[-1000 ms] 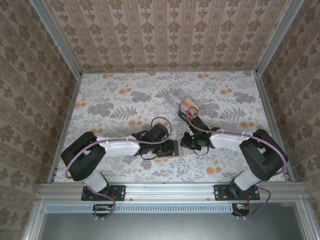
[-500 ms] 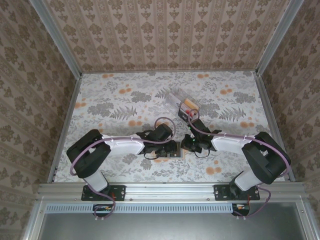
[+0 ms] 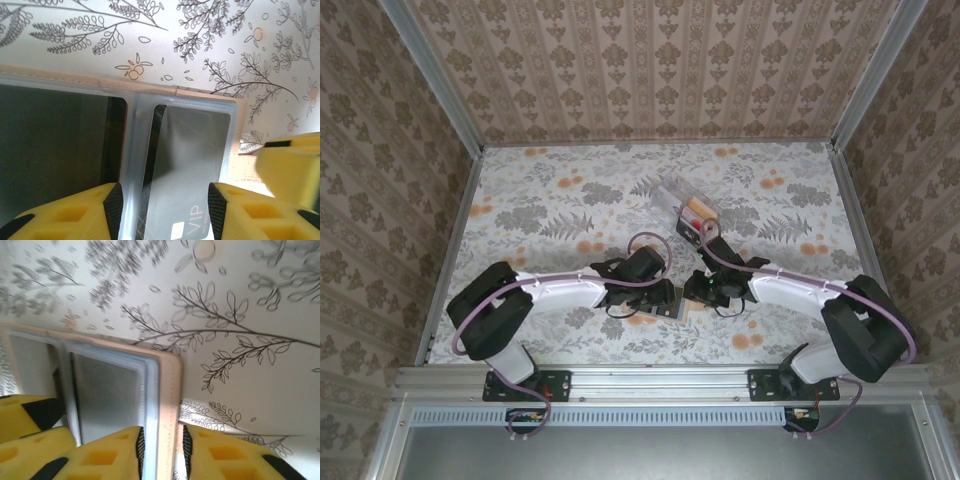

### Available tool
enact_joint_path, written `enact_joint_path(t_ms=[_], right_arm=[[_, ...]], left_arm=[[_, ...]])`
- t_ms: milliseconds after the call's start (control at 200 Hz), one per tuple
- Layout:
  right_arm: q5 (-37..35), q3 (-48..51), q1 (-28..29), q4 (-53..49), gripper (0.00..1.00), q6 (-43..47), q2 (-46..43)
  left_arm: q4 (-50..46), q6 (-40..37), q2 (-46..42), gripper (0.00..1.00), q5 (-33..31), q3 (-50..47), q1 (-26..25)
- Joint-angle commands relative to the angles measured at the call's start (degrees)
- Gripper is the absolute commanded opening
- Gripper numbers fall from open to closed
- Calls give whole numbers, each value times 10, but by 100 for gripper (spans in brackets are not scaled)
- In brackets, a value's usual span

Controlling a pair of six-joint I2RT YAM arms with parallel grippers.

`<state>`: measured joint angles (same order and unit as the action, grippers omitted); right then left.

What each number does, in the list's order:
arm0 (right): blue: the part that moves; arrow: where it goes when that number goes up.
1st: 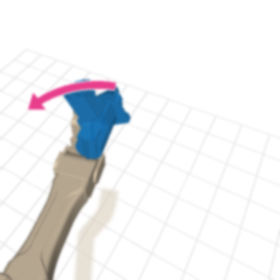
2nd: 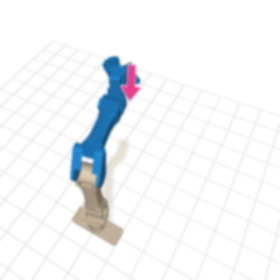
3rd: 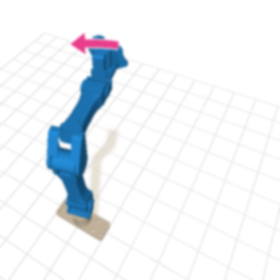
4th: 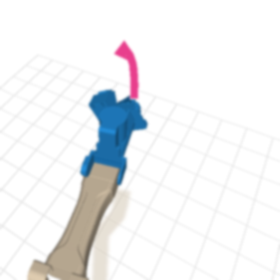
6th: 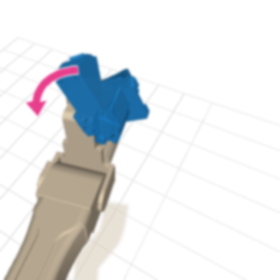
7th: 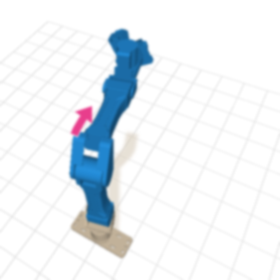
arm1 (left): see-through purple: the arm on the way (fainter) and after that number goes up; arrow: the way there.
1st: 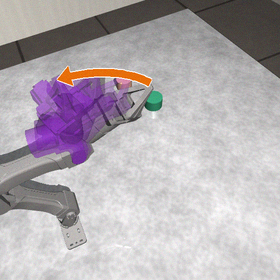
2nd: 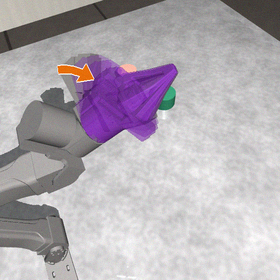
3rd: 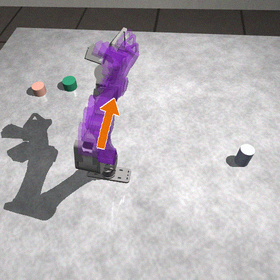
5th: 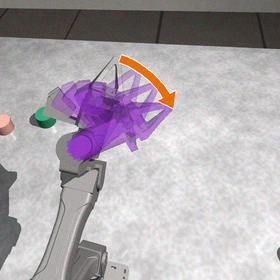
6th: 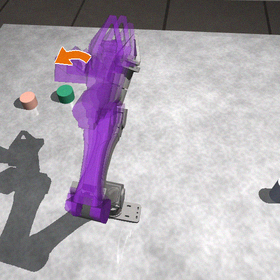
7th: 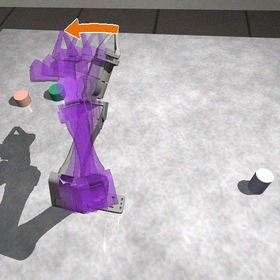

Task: Put the credit cards into the card holder
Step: Insert the credit card into the card slot, then rotate the storage box at the center of the table.

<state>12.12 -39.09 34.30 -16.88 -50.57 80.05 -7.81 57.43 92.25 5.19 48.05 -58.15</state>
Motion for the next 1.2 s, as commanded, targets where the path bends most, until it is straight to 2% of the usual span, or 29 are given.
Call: enact_joint_path(t_ms=[0,125,235,360,480,675,900,1075,1195], right_arm=[[-38,-45,-15,-69,34,41,-39],[-50,-96,-66,-102,40,96,-53],[-61,-181,-125,-148,44,160,-39],[-65,-277,-182,-170,53,220,28],[-25,-347,-221,-165,59,243,103],[7,-450,-246,-184,63,259,223],[2,-526,-260,-200,65,280,307],[85,-545,-273,-195,66,266,354],[127,-526,-273,-176,65,254,349]], left_arm=[[-20,-27,-25,53,-22,12,-4],[-13,-38,-47,55,-36,8,-2],[-19,-51,-71,58,-57,6,3],[-23,-61,-100,64,-79,-6,17],[-20,-65,-127,68,-79,-24,40],[-9,-70,-176,73,-70,-63,75],[1,-63,-226,77,-67,-104,107],[2,-59,-242,78,-61,-121,123],[1,-58,-246,78,-59,-125,126]])
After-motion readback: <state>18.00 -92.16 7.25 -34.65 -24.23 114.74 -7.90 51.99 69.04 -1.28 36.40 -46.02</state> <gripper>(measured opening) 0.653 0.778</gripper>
